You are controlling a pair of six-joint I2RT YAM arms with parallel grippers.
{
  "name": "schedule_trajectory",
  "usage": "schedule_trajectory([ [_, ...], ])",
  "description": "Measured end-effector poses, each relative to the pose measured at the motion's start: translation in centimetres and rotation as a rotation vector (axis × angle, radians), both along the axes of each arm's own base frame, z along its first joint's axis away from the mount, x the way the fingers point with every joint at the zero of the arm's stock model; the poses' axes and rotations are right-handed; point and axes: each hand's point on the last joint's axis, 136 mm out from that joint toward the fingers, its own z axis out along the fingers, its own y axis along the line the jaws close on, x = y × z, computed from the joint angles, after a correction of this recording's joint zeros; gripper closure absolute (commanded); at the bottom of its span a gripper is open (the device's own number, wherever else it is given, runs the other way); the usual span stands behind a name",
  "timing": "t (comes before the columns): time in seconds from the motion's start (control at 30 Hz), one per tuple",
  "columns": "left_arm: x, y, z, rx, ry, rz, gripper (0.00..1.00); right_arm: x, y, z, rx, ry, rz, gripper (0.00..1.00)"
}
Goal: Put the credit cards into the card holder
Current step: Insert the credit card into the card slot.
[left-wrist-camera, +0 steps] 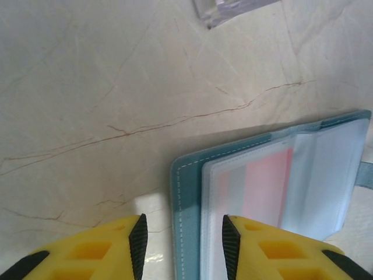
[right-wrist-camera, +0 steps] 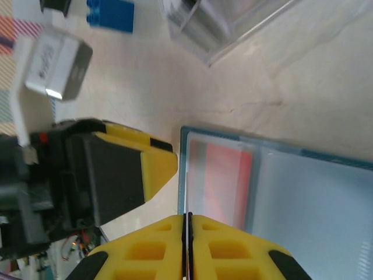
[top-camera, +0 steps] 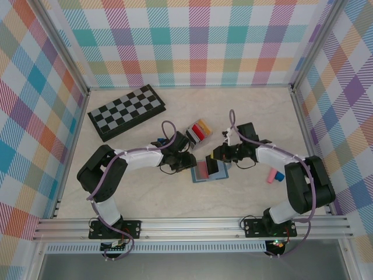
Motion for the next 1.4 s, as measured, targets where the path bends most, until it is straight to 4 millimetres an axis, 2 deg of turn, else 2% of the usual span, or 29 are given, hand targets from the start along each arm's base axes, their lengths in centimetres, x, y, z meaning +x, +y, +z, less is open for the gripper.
schedule_trajectory([
  [0.07,0.1,-0.2,0.1,-0.011,-0.006,-0.001,0.62,-0.5,0.4,-0.9,-0.015,-0.007,0.011,0.90],
  [0.23,0.1,-0.4,0.2,-0.020,-0.003,-0.005,0.63,0.0,0.2,-3.0,-0.049,-0.009,-0.009,0.90],
  [0.6,0.0,-0.6,0.1,-0.035,0.000,-0.009,0.65,0.9,0.1,-4.8,-0.076,-0.020,-0.025,0.90],
  [1.07,-0.2,-0.6,-0.8,-0.027,0.023,-0.013,0.68,0.9,-0.3,-4.8,-0.079,-0.035,-0.022,0.91],
  [1.4,-0.4,-0.6,-0.9,-0.029,0.030,-0.016,0.69,1.5,0.4,-5.1,-0.036,-0.004,-0.058,0.92],
])
